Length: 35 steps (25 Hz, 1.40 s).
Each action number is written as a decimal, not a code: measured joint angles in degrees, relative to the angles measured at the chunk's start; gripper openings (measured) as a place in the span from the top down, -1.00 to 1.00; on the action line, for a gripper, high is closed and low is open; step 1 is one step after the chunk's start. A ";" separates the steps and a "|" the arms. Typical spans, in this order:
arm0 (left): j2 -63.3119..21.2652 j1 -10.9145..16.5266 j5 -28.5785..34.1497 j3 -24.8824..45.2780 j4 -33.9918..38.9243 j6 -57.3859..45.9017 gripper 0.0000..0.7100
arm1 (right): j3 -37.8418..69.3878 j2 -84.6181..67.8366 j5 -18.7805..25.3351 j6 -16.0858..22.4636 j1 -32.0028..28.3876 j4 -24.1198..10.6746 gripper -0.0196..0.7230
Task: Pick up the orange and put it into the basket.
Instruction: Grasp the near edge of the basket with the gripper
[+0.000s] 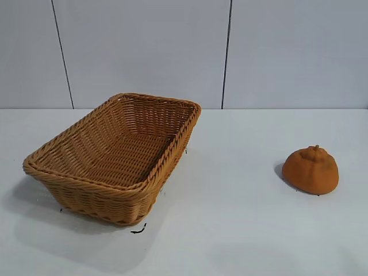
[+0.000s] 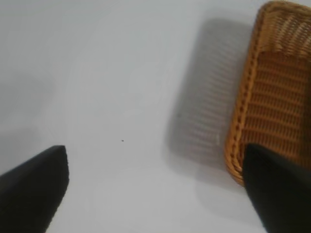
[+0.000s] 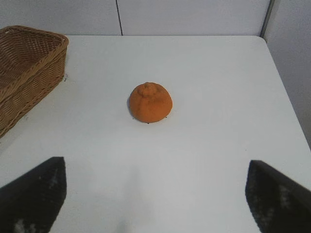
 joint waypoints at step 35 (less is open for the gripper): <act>14.52 -20.69 10.29 -6.69 -1.40 -62.94 -0.96 | 0.00 0.00 -0.05 0.06 0.00 0.00 -0.92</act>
